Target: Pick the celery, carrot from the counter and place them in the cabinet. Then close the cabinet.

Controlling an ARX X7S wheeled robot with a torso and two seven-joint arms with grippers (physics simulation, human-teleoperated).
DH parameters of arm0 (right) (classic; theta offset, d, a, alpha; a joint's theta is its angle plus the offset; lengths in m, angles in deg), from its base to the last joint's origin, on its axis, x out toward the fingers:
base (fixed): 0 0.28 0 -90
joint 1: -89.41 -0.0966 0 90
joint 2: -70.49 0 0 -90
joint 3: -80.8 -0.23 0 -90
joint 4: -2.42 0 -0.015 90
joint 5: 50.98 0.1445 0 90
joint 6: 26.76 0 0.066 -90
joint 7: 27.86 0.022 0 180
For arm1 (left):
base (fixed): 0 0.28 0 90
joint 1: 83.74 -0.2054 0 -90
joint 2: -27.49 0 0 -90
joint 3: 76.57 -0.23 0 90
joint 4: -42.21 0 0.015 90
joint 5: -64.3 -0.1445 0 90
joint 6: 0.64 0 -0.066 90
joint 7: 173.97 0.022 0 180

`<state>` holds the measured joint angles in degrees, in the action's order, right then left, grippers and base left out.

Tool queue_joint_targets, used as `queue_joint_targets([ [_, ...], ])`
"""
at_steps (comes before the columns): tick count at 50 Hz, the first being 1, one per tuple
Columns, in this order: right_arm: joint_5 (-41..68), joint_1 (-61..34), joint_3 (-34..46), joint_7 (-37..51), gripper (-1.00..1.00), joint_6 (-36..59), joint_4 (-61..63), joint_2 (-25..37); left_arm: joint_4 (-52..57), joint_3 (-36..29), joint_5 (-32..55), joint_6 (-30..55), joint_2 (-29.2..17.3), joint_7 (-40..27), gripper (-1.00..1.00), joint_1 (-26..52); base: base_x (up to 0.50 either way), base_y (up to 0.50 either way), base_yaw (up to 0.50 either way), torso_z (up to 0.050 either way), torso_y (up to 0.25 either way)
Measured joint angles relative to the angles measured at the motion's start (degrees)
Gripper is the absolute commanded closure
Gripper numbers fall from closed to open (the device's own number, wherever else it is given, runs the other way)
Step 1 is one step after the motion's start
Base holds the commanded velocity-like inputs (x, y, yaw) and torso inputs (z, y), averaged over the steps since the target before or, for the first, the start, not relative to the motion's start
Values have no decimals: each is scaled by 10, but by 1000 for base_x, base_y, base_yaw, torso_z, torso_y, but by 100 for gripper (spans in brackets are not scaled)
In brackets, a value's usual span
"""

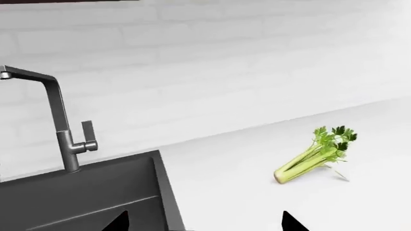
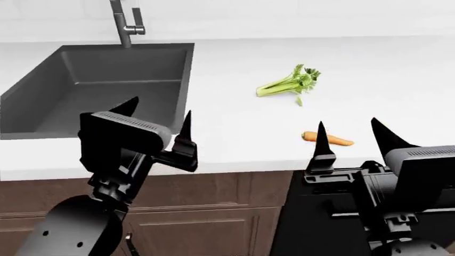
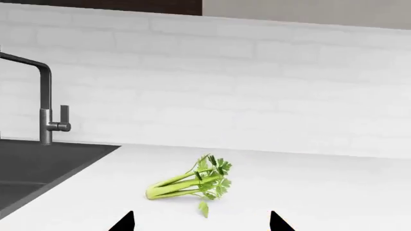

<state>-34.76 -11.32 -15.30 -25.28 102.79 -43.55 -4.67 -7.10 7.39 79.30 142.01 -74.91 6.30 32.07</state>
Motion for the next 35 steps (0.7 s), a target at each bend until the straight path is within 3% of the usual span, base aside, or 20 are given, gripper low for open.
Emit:
queue_joint_targets([
  [16, 36, -28, -16, -9, -100, 48, 57, 28, 46, 16, 25, 58, -10, 0, -100, 41, 13, -2, -500, 0, 0],
  [24, 51, -35, -23, -18, -100, 64, 78, 46, 58, 23, 33, 75, -13, -3, -100, 56, 278, -49, -411, 0, 0],
  [35, 75, -42, -35, -24, -100, 83, 97, 60, 72, 32, 40, 94, -16, -8, -100, 69, 221, -463, 0, 0, 0],
])
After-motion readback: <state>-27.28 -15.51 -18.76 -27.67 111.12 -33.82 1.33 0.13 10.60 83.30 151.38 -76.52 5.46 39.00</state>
